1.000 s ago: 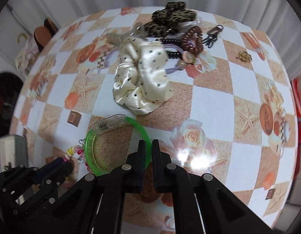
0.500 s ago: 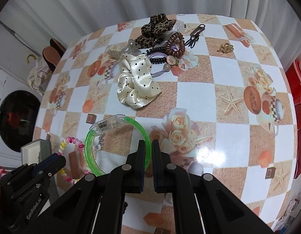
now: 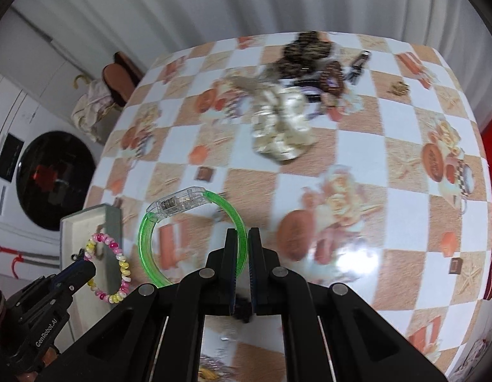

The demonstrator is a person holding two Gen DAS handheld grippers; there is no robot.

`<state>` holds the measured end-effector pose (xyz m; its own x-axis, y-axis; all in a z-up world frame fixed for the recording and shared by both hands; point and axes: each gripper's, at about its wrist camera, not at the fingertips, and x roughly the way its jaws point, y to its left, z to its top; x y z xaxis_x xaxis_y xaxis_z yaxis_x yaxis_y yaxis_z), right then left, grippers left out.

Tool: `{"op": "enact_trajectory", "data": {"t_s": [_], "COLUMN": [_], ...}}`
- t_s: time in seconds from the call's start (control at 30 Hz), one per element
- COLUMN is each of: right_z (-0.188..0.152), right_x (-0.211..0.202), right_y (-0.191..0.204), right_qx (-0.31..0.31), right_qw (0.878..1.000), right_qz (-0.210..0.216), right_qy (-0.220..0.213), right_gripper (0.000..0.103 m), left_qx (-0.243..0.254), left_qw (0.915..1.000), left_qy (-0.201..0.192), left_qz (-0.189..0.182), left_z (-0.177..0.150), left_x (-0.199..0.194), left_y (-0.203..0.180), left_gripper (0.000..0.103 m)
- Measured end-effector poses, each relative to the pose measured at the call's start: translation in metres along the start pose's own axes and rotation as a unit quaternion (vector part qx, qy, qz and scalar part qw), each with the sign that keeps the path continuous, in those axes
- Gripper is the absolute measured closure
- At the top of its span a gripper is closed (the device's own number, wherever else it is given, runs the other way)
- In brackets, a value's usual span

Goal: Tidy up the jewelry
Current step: 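Carry both bracelets into the white tray and open both tools to release them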

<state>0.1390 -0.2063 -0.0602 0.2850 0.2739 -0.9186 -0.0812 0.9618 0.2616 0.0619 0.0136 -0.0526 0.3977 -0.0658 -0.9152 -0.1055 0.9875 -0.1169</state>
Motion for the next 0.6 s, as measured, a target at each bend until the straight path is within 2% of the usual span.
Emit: {"op": "enact_trajectory", "data": {"t_s": [0.33, 0.6], "right_z": [-0.023, -0.043], "right_x": [0.017, 0.042], "right_y": [0.105, 0.181], "right_qx": [-0.058, -0.1], "right_qw": [0.998, 0.994], "right_qz": [0.024, 0.03], "right_qy": [0.012, 0.033], "right_gripper": [0.096, 0.096], "left_qx": [-0.049, -0.081], "left_qw": [0.9986, 0.996], "left_qy": [0.005, 0.021], "left_qz": [0.019, 0.03], "left_z": [-0.037, -0.06], "left_x": [-0.016, -0.01], "left_y": [0.092, 0.15], "left_gripper": [0.089, 0.089]}}
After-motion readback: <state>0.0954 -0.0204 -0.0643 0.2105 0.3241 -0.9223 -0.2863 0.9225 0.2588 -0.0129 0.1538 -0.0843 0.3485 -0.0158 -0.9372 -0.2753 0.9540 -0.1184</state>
